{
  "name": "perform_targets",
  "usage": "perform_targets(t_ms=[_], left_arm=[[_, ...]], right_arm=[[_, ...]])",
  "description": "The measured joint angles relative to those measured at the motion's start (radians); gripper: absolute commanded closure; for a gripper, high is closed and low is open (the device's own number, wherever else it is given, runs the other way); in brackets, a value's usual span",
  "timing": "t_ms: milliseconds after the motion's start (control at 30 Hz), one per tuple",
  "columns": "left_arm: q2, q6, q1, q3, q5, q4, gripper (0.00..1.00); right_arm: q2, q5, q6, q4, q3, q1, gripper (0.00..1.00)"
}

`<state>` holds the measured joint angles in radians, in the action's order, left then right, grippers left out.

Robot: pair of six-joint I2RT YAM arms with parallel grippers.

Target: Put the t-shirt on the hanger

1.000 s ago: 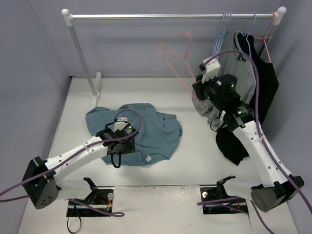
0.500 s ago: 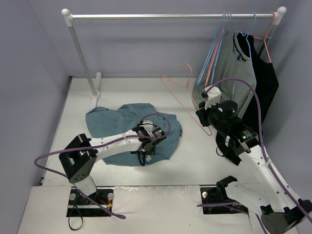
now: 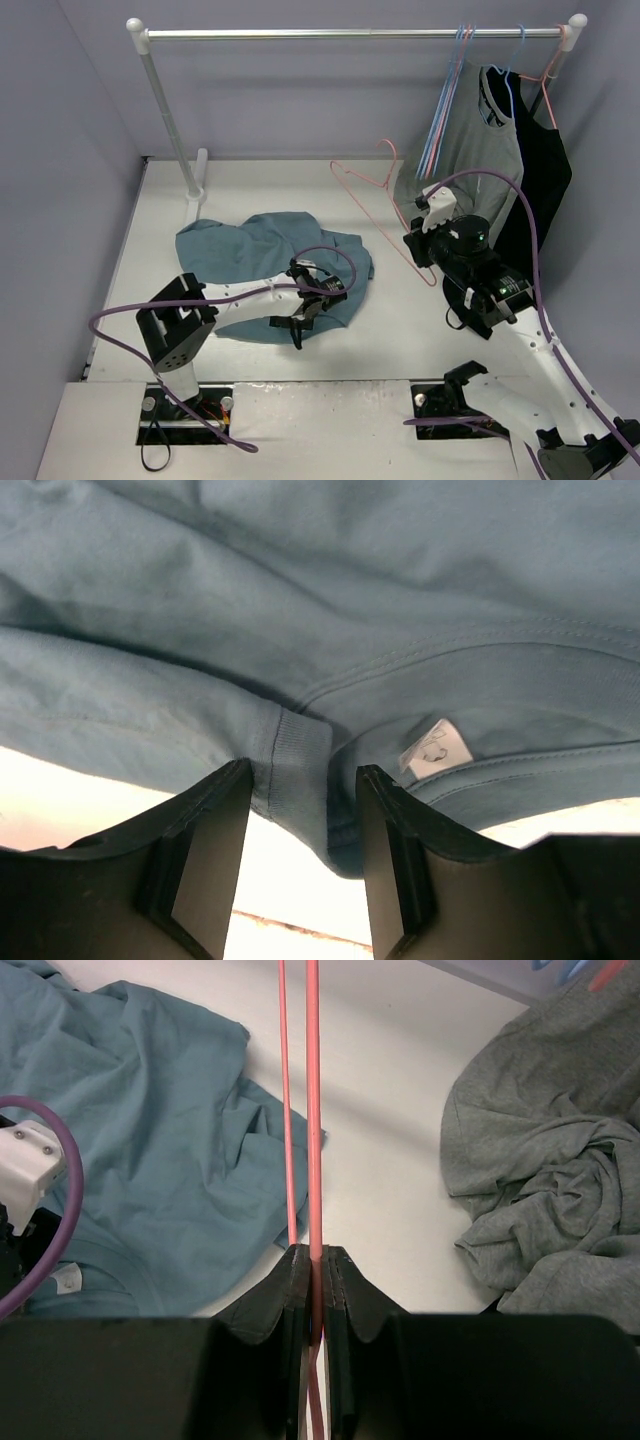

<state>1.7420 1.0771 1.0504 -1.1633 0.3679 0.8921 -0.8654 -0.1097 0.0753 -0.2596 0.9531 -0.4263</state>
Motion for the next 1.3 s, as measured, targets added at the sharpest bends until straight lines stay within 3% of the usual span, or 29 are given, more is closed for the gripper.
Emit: perform_targets(t_ms=[533, 700, 900, 1000, 1100, 1300], left_arm=[[-0.046, 0.035, 0.001, 0.082, 0.003, 0.044, 0.56], [-0.050, 0.035, 0.001, 0.082, 0.003, 0.045, 0.66], [-0.122, 0.030, 0.000, 0.074, 0.024, 0.077, 0.87], [-0.164, -0.003, -0.013, 0.038, 0.055, 0.109, 0.90], [-0.205, -0.079, -0.063, -0.004, 0.085, 0.114, 0.90], [-0.316, -0.291, -0.274, -0.039, 0.077, 0.069, 0.92]], right_arm=[[0.007, -0.001, -0.006, 0.003, -0.021, 0.000, 1.00], [0.006, -0.001, -0.008, 0.002, -0.021, 0.000, 1.00], [0.005, -0.005, -0.008, 0.002, -0.021, 0.000, 1.00], [0.006, -0.024, -0.007, 0.002, -0.021, 0.000, 1.00], [0.018, -0.058, -0.006, 0.007, -0.029, 0.000, 1.00], [0.096, -0.180, -0.002, 0.016, -0.075, 0.000, 1.00]])
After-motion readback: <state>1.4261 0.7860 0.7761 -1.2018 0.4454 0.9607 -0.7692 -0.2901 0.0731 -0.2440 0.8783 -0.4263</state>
